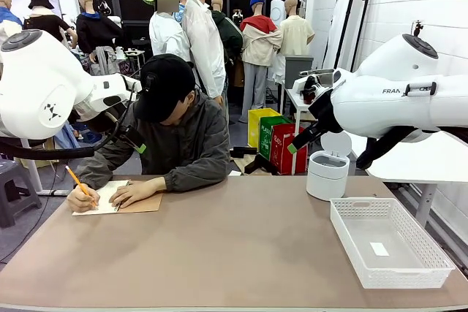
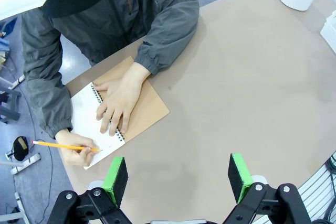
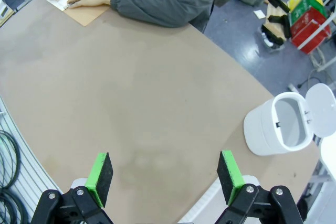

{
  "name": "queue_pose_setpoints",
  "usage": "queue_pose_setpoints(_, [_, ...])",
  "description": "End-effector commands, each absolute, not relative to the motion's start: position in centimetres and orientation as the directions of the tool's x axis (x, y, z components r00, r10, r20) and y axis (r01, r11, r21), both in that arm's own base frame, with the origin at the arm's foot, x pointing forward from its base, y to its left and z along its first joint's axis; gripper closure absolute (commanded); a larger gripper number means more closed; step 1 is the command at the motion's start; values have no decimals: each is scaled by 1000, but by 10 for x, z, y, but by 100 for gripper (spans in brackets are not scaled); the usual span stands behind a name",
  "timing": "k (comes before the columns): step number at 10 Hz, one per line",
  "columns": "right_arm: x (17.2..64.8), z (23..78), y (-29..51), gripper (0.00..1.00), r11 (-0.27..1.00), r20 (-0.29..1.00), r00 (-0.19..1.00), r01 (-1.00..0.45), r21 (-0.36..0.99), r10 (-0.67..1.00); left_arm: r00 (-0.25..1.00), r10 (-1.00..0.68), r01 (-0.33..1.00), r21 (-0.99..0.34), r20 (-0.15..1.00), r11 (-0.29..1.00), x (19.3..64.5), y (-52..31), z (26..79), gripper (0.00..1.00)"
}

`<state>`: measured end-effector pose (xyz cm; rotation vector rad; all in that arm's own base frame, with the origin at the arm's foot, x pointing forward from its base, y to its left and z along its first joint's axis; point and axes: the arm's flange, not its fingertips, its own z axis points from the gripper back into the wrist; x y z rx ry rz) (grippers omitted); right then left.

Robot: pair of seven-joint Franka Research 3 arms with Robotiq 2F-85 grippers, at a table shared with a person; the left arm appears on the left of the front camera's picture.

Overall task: Sort the paper based on its condition.
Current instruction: If a person hands you a paper, place it in the Organizing basket , and if it's crumpled, put it in the Trash can.

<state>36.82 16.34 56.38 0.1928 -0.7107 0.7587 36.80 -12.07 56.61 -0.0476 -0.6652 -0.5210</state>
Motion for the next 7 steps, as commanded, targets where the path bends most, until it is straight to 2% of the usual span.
queue_pose_setpoints(1, [369,564,163,0,723,649,510,-685,-91,565,668,-446,476,119,596,871,368,-120,567,0])
queue_pose_setpoints(7, [369,564,163,0,723,649,510,-685,-91,565,668,-446,476,119,596,871,368,-120,567,0])
